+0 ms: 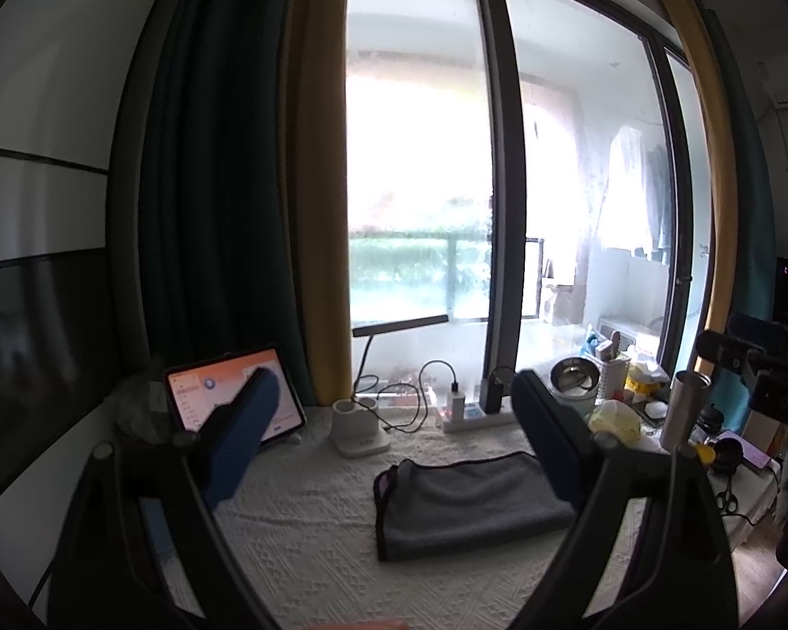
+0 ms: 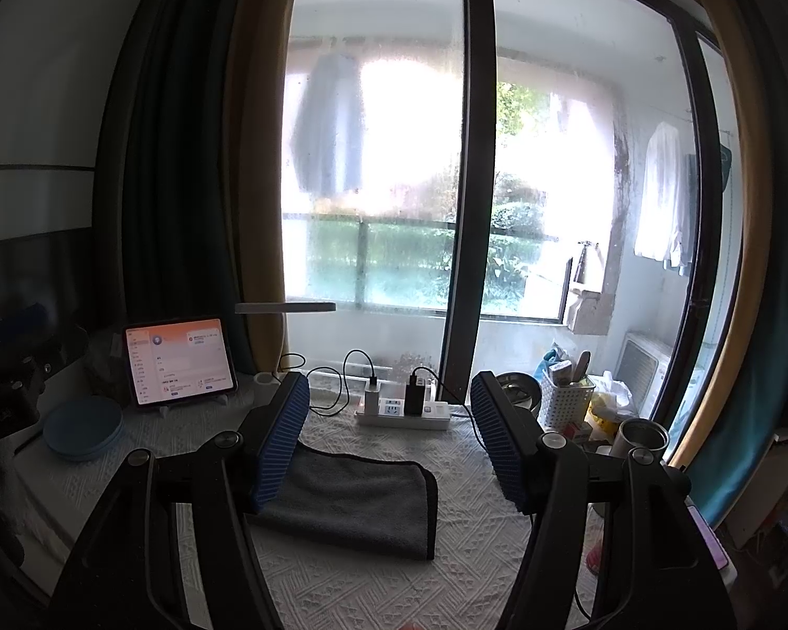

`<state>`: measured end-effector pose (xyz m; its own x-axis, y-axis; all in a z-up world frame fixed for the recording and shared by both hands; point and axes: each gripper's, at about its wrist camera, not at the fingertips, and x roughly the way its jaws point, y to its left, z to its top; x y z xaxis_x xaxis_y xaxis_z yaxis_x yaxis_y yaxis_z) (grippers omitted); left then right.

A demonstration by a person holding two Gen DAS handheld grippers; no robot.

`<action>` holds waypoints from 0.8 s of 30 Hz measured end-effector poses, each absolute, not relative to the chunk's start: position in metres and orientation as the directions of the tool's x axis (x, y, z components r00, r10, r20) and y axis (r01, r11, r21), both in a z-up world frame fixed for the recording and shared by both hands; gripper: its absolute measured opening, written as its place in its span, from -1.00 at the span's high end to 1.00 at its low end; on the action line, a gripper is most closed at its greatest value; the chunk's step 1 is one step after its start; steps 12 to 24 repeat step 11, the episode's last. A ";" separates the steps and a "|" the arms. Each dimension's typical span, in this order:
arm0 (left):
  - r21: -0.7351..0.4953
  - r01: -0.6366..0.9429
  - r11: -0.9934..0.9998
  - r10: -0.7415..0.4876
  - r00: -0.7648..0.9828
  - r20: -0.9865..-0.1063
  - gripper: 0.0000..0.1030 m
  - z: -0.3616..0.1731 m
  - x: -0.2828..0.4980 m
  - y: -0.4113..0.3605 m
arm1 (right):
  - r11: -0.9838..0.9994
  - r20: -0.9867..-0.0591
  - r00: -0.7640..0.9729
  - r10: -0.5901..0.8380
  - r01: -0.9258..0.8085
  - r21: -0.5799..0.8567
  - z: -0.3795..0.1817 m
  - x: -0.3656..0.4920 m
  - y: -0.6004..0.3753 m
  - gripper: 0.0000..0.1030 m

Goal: Fold towel

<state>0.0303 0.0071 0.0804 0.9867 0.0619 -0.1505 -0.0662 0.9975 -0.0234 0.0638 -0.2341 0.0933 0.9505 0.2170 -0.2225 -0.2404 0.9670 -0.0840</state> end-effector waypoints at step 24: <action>-0.022 -0.040 0.999 0.036 0.986 -0.160 -0.77 0.077 0.035 0.002 | 0.966 -0.225 0.949 0.220 -0.244 -0.085 0.091 0.064 -0.232 -0.31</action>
